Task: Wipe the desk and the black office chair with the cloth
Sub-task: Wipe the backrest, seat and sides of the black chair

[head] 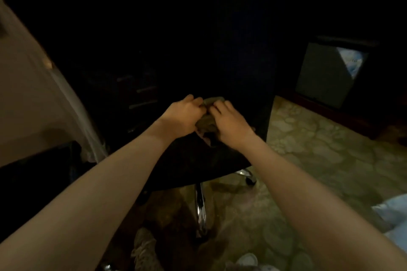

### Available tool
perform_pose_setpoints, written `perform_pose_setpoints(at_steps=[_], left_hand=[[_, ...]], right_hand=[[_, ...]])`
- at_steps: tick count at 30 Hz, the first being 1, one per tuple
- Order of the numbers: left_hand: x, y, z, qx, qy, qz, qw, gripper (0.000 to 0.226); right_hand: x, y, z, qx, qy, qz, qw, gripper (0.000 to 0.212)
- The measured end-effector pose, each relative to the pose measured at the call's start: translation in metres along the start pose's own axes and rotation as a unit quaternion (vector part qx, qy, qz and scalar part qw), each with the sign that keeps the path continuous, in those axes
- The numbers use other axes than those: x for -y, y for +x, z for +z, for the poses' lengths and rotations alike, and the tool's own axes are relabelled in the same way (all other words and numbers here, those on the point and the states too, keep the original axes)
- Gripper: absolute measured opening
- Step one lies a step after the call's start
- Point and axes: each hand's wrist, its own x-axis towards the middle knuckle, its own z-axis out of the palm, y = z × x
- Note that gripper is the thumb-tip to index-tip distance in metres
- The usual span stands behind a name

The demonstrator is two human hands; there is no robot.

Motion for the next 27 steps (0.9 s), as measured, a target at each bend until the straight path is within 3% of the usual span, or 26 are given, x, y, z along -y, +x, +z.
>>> perform_pose_setpoints(at_steps=[7,11,16,27], left_hand=[[-0.005,0.042,-0.091,-0.113,0.076,0.036,0.99,0.037],[-0.017,0.065,-0.134,-0.181,0.094,0.03,0.978,0.034],[-0.012,0.065,-0.153,-0.223,0.061,0.03,0.972,0.032],[0.103,-0.062,-0.139,-0.234,0.114,0.015,0.965,0.026]], right_hand=[[-0.032,0.017,-0.085,-0.151,-0.074,0.009,0.986,0.063],[-0.051,0.021,-0.131,-0.2,-0.117,0.03,0.972,0.058],[-0.055,0.03,-0.147,-0.264,-0.079,0.018,0.961,0.051],[0.068,0.112,-0.104,-0.383,-0.053,-0.138,0.912,0.038]])
